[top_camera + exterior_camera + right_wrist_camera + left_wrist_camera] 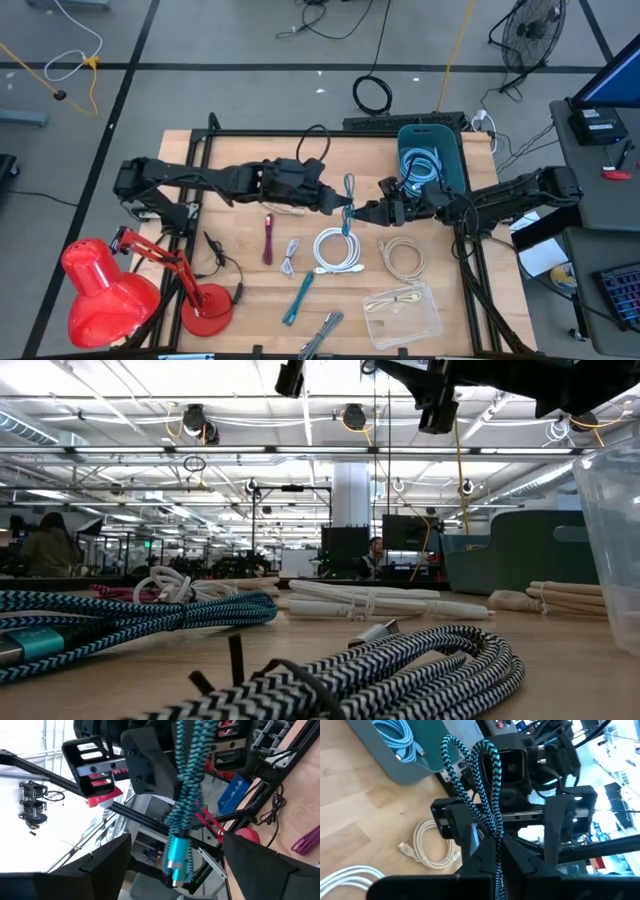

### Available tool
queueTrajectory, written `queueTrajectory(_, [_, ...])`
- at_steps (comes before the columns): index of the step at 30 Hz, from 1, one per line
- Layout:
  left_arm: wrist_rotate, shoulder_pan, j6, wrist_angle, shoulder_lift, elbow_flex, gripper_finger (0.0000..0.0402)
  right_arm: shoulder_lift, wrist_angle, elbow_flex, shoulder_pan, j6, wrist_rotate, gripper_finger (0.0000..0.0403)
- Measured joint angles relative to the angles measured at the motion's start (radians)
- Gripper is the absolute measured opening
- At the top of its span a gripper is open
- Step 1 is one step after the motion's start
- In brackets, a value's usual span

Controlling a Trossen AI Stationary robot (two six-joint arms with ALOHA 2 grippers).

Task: Pick & Place USB Port
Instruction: Put the top blue charger cable into the transparent bin

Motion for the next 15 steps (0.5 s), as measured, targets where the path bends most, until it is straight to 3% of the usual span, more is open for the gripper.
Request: queueTrajectory(15, [0.027,0.005,-0.008,0.032,0.000,0.000,0.0014,0.000,0.018,0.000,-0.002,-0.026,0.029,0.0299])
